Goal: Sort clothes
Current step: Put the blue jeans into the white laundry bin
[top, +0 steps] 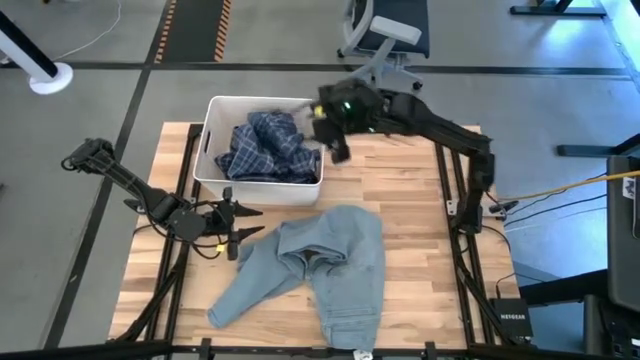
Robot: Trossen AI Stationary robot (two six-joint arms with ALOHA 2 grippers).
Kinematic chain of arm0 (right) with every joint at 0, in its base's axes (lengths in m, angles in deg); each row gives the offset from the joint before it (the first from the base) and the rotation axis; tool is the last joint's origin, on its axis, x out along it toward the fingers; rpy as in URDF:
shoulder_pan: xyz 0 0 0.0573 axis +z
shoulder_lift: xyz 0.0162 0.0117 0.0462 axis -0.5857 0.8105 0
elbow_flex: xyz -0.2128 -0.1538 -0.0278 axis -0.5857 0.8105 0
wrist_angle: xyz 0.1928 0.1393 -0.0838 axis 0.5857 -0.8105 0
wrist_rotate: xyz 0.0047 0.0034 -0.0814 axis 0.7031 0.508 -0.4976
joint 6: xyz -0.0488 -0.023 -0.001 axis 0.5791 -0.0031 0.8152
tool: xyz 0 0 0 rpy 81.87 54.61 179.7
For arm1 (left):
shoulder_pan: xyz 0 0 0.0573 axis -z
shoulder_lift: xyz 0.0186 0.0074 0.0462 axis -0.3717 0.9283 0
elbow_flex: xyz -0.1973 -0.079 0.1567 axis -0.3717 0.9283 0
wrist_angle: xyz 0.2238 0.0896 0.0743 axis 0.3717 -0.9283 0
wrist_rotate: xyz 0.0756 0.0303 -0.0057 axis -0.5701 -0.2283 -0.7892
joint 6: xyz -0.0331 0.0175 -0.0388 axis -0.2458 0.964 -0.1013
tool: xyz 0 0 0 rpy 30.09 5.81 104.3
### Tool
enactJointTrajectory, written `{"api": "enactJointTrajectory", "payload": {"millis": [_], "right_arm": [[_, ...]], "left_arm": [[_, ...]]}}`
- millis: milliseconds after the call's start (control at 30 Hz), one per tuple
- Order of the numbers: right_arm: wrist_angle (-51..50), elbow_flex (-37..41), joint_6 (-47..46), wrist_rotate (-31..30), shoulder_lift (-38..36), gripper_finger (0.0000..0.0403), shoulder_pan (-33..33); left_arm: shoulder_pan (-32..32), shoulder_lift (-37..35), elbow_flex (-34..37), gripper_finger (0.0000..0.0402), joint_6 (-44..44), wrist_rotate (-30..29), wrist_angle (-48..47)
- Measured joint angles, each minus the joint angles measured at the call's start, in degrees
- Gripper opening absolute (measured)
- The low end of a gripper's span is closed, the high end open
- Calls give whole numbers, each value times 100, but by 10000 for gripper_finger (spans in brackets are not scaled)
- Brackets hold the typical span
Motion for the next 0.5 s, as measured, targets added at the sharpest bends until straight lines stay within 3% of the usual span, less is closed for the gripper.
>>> {"api": "enactJointTrajectory", "payload": {"millis": [200,500], "right_arm": [[137,1877,-308,-486,-1125,230,852],[2253,5803,-1528,-1250,-3135,225,2432]], "left_arm": [[161,0,0,172,-83,0,-63],[291,0,0,172,-195,138,-25]]}}
